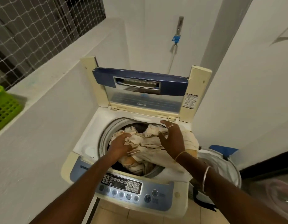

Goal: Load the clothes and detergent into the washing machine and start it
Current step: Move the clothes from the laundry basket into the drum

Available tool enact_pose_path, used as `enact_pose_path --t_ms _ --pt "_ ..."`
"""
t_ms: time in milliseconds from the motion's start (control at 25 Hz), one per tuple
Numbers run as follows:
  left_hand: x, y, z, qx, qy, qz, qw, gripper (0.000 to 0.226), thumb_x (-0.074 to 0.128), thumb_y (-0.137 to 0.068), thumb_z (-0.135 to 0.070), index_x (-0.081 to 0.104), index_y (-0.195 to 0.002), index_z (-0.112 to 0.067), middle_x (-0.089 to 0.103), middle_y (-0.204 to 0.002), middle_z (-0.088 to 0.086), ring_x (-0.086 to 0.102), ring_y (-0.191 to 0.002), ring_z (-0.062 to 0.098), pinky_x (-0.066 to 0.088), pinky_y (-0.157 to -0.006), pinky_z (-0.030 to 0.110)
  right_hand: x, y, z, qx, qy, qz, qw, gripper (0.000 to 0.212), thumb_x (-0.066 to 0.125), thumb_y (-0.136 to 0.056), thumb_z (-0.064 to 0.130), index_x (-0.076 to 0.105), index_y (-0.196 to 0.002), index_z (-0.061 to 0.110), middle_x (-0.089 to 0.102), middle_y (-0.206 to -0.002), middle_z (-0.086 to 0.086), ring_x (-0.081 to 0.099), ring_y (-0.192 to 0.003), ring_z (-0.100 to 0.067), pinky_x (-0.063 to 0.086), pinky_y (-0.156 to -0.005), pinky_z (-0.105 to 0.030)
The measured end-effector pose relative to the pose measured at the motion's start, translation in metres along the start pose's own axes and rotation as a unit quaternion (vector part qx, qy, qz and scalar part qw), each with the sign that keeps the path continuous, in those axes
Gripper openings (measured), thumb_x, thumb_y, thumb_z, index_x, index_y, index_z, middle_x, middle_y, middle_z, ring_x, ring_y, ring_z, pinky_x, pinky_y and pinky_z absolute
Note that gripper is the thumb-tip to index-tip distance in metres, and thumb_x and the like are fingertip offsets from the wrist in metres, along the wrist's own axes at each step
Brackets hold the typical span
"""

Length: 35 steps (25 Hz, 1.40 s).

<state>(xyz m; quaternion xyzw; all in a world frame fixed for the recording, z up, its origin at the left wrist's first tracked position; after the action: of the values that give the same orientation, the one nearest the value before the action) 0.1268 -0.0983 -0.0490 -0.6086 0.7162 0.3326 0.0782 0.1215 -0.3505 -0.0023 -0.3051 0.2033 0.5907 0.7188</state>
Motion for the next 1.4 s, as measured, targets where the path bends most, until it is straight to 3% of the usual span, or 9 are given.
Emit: enact_pose_path --t_ms 120,240,360,480,600,760,960,1160,1400 --pt "0.050 0.000 -0.037 0.095 -0.066 0.055 0.992 0.052 0.074 -0.077 -0.018 0.058 -0.124 -0.035 0.062 -0.129 -0.001 0.061 -0.109 0.017 0.050 -0.092 0.032 -0.026 0.014 -0.054 0.072 0.100 0.012 0.992 0.077 0.076 -0.080 0.043 0.040 -0.145 0.025 0.038 -0.152 -0.005 0.034 -0.140 -0.025 0.032 -0.115 -0.042" --pt "0.116 0.009 -0.077 0.177 -0.160 0.175 0.955 0.086 0.071 -0.078 -0.008 0.032 -0.150 -0.032 0.038 -0.151 -0.007 0.042 -0.134 0.014 0.042 -0.105 0.029 -0.036 0.038 -0.095 0.132 -0.025 0.101 0.986 0.114 0.085 -0.066 0.053 0.017 -0.153 0.028 0.030 -0.155 0.000 0.034 -0.138 -0.013 0.036 -0.112 -0.034" --pt "0.168 0.008 -0.087 0.217 -0.371 0.234 0.872 0.119 0.079 -0.073 -0.014 -0.004 -0.156 -0.035 0.003 -0.166 -0.001 0.023 -0.146 0.024 0.036 -0.113 0.042 -0.039 0.065 -0.115 0.145 -0.128 0.220 0.956 0.120 0.092 -0.063 0.034 0.005 -0.142 0.052 0.041 -0.139 0.019 0.044 -0.123 0.013 0.042 -0.098 -0.012" --pt "0.189 0.003 -0.097 0.245 -0.430 0.211 0.843 0.129 0.082 -0.072 -0.023 -0.017 -0.154 -0.034 -0.008 -0.165 0.004 0.024 -0.146 0.032 0.034 -0.113 0.049 -0.043 0.069 -0.127 0.181 -0.074 0.310 0.930 0.128 0.090 -0.063 0.042 -0.005 -0.149 0.044 0.036 -0.140 0.017 0.040 -0.127 -0.002 0.039 -0.105 -0.022" --pt "0.192 -0.001 -0.102 0.269 -0.386 0.198 0.860 0.124 0.081 -0.074 -0.024 -0.013 -0.154 -0.034 0.008 -0.165 0.003 0.034 -0.141 0.028 0.038 -0.111 0.045 -0.053 0.054 -0.134 0.208 0.034 0.338 0.917 0.107 0.083 -0.058 0.065 0.034 -0.146 0.026 0.054 -0.136 0.001 0.051 -0.124 -0.017 0.045 -0.106 -0.035" --pt "0.173 -0.008 -0.102 0.270 -0.194 0.223 0.917 0.127 0.088 -0.065 -0.029 0.000 -0.157 -0.031 0.018 -0.163 -0.002 0.027 -0.146 0.016 0.031 -0.117 0.033 -0.078 0.014 -0.084 0.166 0.134 0.247 0.945 0.051 0.076 -0.080 0.046 0.062 -0.116 0.014 0.068 -0.109 -0.006 0.061 -0.093 -0.018 0.046 -0.081 -0.026" --pt "0.084 -0.002 -0.113 0.242 0.044 0.020 0.969 0.075 0.085 -0.068 -0.042 0.046 -0.131 -0.029 0.059 -0.117 -0.020 0.056 -0.105 -0.012 0.043 -0.086 0.004 -0.041 -0.042 0.026 0.114 -0.127 0.182 0.968 0.044 0.073 -0.085 0.040 0.061 -0.117 0.013 0.064 -0.102 -0.002 0.061 -0.091 -0.015 0.052 -0.083 -0.031" --pt "-0.041 -0.004 -0.077 0.156 0.141 -0.229 0.951 0.022 0.065 -0.084 -0.034 0.063 -0.103 -0.023 0.068 -0.093 -0.014 0.062 -0.086 -0.005 0.047 -0.073 0.022 0.039 -0.080 0.089 0.114 -0.432 0.162 0.880 0.036 0.068 -0.087 0.005 0.060 -0.122 0.007 0.069 -0.111 -0.014 0.068 -0.099 -0.024 0.059 -0.081 -0.038" --pt "-0.044 -0.019 0.019 -0.015 0.059 -0.083 0.995 0.035 0.068 -0.077 -0.026 0.062 -0.110 -0.037 0.068 -0.112 -0.007 0.066 -0.102 0.016 0.054 -0.090 0.036 0.136 -0.044 0.018 0.260 -0.301 0.161 0.903 0.051 0.082 -0.074 0.015 0.063 -0.121 0.005 0.069 -0.109 -0.007 0.067 -0.100 -0.026 0.058 -0.082 -0.037"
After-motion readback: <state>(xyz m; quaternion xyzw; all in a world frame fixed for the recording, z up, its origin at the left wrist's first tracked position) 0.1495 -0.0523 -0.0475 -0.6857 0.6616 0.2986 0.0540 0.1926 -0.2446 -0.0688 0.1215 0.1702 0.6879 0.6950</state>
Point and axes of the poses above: each hand's wrist, its own y-axis away from the middle knuckle, its own x-axis out of the palm, z = x × y, the point moved 7 cm from there along -y, towards the middle knuckle
